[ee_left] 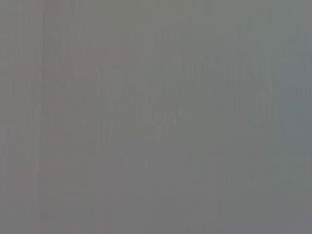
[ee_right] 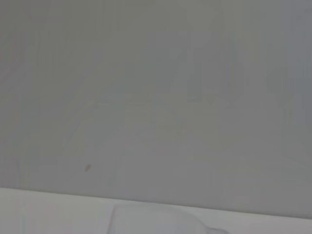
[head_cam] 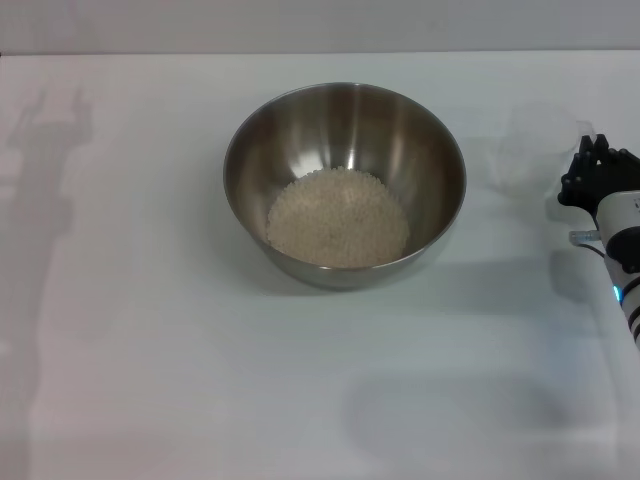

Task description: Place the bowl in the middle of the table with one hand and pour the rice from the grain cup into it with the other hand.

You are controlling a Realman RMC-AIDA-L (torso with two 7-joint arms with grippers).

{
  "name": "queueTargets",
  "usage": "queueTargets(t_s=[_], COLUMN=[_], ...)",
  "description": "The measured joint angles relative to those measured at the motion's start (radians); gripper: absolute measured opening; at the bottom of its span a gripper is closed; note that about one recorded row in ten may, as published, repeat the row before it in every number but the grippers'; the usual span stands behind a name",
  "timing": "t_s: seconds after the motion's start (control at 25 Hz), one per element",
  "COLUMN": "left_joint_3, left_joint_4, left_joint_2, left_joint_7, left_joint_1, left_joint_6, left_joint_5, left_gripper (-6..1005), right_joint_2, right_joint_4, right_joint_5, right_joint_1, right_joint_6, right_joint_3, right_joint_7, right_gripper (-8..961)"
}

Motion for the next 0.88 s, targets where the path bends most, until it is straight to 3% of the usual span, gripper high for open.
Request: queueTargets(t_s=[0.56, 0.76, 0.88], left_joint_3=[-0.002, 0.001, 0.000], left_joint_4=[0.000, 0.000, 0.000], left_joint_2=[0.001, 0.001, 0.001], left_joint_7=[0.000, 0.000, 0.000], left_joint_1=[0.000, -0.003, -0.003], left_joint_6=[0.000, -0.001, -0.001], left_joint_5=[0.000, 0.000, 0.000], left_gripper=[451, 451, 451], right_joint_2=[0.002, 0.003, 0.003], right_joint_4=[0.045, 0.067, 0.107], right_joint_5=[0.008, 0.008, 0.008], right_joint_1=[-0.049, -0.065, -0.089], right_joint_6=[-0.012, -0.034, -0.062], right_joint_3=[-0.013, -0.018, -0.018], right_joint_7=[-0.002, -0.014, -0.072], right_gripper=[174, 371, 600])
